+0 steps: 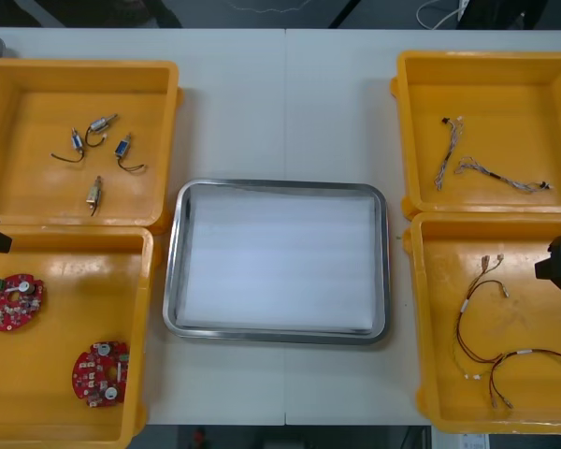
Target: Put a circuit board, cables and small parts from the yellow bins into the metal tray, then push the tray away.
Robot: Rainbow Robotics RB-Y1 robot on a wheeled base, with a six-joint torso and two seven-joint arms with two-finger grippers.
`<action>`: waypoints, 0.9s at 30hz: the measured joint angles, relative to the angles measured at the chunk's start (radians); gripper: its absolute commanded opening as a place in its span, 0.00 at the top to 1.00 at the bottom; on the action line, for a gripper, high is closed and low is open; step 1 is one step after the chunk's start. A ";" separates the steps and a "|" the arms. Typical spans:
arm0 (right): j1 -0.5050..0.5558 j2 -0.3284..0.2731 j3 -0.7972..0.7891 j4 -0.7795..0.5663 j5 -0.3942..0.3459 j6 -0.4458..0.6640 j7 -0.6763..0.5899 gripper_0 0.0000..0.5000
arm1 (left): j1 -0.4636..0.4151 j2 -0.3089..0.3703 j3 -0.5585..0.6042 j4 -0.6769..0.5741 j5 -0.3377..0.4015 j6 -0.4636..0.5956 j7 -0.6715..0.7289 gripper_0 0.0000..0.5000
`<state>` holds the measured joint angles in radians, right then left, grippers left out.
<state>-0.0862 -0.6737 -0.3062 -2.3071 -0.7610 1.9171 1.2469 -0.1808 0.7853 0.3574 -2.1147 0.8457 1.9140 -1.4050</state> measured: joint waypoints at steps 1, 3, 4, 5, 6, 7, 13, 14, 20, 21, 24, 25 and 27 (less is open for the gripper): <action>0.000 0.000 0.000 0.000 0.000 0.000 0.000 0.00 | 0.000 0.000 0.000 0.000 0.000 0.000 0.000 0.00; 0.000 0.000 0.000 0.000 0.000 0.000 0.000 0.00 | 0.000 0.000 0.000 0.000 0.000 0.000 0.000 0.00; 0.000 0.000 0.000 0.000 0.000 0.000 0.000 0.00 | 0.000 0.000 0.000 0.000 0.000 0.000 0.000 0.00; 0.000 0.000 0.000 0.000 0.000 0.000 0.000 0.00 | 0.000 0.000 0.000 0.000 0.000 0.000 0.000 0.00; 0.000 0.000 0.000 0.000 0.000 0.000 0.000 0.00 | 0.000 0.000 0.000 0.000 0.000 0.000 0.000 0.00; 0.000 0.000 0.000 0.000 0.000 0.000 0.000 0.00 | 0.000 0.000 0.000 0.000 0.000 0.000 0.000 0.00; 0.000 0.000 0.000 0.000 0.000 0.000 0.000 0.00 | 0.000 0.000 0.000 0.000 0.000 0.000 0.000 0.00; 0.000 0.000 0.000 0.000 0.000 0.000 0.000 0.00 | 0.000 0.000 0.000 0.000 0.000 0.000 0.000 0.00; 0.000 0.000 0.000 0.000 0.000 0.000 0.000 0.00 | 0.000 0.000 0.000 0.000 0.000 0.000 0.000 0.00; 0.000 0.000 0.000 0.000 0.000 0.000 0.000 0.00 | 0.000 0.000 0.000 0.000 0.000 0.000 0.000 0.00; 0.000 0.000 0.000 0.000 0.000 0.000 0.000 0.00 | 0.000 0.000 0.000 0.000 0.000 0.000 0.000 0.00; 0.000 0.000 0.000 0.000 0.000 0.000 0.000 0.00 | 0.000 0.000 0.000 0.000 0.000 0.000 0.000 0.00; 0.000 0.000 0.000 0.000 0.000 0.000 0.000 0.00 | 0.000 0.000 0.000 0.000 0.000 0.000 0.000 0.00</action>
<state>-0.0862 -0.6737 -0.3062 -2.3071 -0.7610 1.9171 1.2469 -0.1808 0.7853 0.3574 -2.1147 0.8457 1.9140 -1.4050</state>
